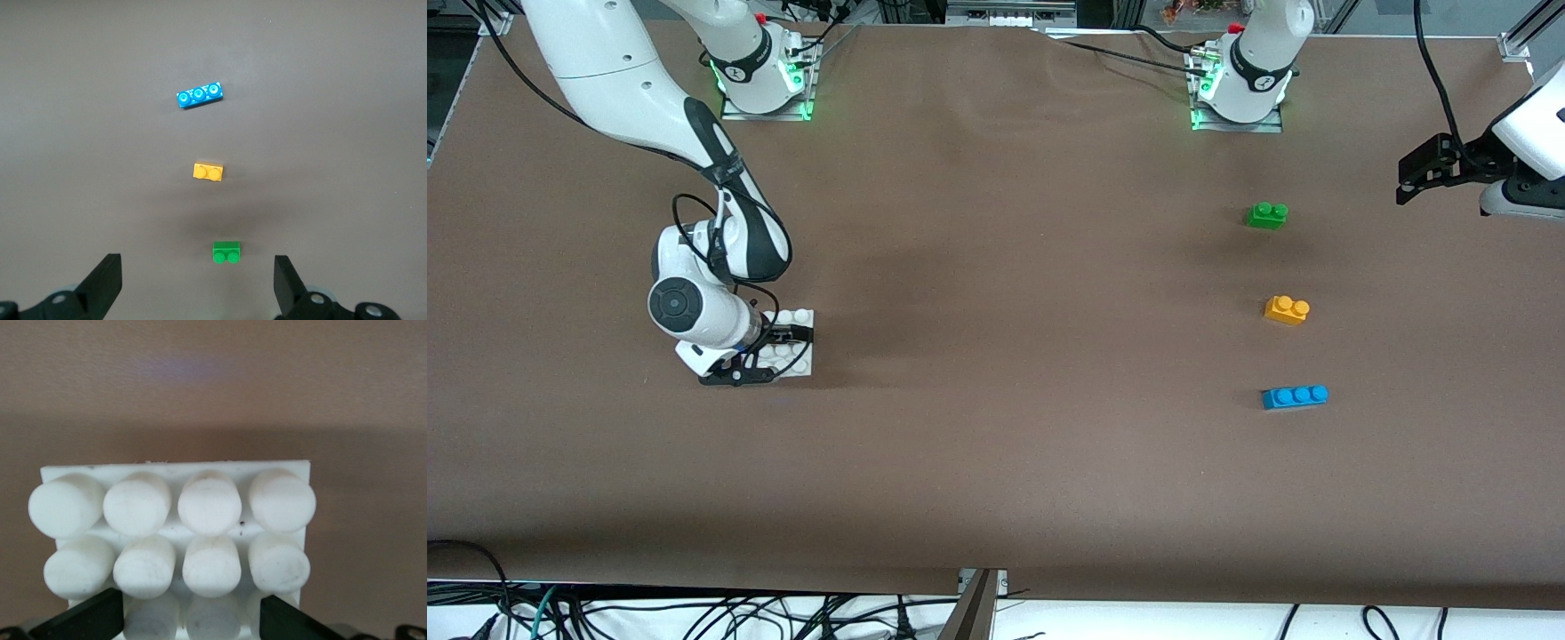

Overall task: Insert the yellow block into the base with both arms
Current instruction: 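Slide the white base plate with the right gripper toward the table center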

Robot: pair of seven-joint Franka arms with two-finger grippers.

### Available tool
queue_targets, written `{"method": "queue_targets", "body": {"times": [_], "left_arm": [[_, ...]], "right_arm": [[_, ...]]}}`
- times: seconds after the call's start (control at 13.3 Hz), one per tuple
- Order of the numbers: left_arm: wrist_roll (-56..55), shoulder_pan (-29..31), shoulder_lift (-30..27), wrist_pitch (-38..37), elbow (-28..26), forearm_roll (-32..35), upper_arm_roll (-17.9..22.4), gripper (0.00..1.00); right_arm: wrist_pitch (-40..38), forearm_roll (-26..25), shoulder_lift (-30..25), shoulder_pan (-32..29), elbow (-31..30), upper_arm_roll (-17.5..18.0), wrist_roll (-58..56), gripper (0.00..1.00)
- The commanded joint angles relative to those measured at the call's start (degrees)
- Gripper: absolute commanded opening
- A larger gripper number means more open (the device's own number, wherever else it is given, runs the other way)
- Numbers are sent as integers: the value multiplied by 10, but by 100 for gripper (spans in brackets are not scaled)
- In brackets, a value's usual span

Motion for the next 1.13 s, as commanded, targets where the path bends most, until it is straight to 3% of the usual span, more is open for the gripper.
{"method": "queue_targets", "body": {"times": [0.0, 0.53, 1.05], "left_arm": [[-7, 1, 7, -10, 17, -3, -1, 100], [-7, 0, 7, -10, 18, -3, -2, 100], [-7, 0, 7, -10, 17, -3, -1, 100]], "right_arm": [[10, 13, 29, 25, 29, 3, 39, 100], [10, 13, 46, 72, 72, 35, 138, 100], [10, 13, 64, 152, 125, 37, 231, 100]]}}
